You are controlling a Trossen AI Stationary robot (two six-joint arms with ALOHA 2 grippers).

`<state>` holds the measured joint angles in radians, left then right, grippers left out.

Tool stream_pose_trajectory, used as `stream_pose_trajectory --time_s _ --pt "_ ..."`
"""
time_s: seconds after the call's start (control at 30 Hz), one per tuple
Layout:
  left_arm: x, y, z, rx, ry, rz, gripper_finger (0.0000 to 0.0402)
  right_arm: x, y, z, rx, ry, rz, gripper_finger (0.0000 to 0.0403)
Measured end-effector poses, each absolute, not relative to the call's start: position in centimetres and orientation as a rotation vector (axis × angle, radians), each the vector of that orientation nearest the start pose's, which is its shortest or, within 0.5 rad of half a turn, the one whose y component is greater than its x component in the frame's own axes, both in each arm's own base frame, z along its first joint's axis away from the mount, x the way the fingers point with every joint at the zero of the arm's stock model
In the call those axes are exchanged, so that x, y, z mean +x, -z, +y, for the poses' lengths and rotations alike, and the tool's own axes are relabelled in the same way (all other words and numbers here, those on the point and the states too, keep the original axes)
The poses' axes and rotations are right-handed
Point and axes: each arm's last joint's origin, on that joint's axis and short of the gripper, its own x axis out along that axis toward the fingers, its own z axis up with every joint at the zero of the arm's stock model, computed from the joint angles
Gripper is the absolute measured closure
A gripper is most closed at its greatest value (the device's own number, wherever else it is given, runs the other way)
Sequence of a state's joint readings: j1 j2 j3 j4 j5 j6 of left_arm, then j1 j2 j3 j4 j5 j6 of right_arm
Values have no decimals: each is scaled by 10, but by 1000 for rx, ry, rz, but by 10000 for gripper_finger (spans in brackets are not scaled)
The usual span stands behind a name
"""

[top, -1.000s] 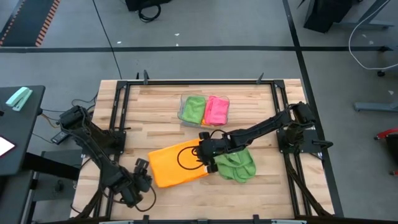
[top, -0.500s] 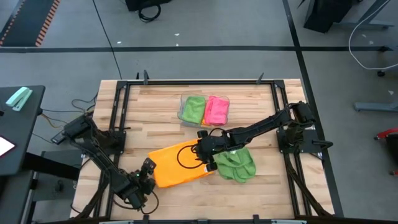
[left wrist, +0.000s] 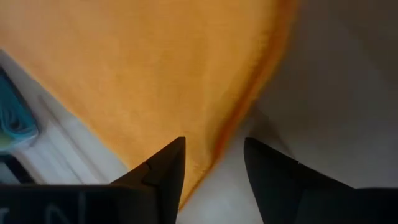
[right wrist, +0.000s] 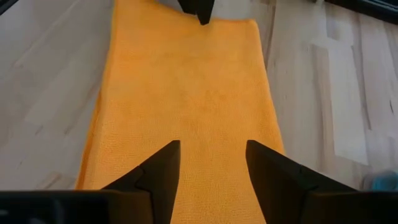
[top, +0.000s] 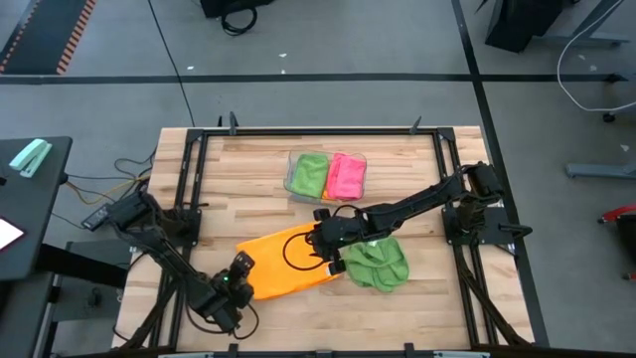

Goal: Fold microfiber towels
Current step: Fold the yellow microfiber cloth

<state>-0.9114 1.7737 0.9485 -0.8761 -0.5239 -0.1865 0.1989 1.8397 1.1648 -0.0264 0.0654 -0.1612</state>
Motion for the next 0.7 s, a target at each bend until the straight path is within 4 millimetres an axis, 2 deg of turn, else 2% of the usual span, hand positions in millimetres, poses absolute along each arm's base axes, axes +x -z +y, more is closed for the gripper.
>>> stream_pose_trajectory --time_s 0.2,0.47,0.57,0.7 --pt "188 -131 -201 928 134 1266 240 385 -189 76 -246 -184 684 218" --pt "195 -130 -200 948 166 1247 229 385 -189 76 -241 -198 684 219" --pt "196 -130 -199 946 163 1249 246 385 -189 76 -241 -198 685 219" --pt "197 -130 -199 938 162 1246 292 385 -189 76 -238 -201 685 219"
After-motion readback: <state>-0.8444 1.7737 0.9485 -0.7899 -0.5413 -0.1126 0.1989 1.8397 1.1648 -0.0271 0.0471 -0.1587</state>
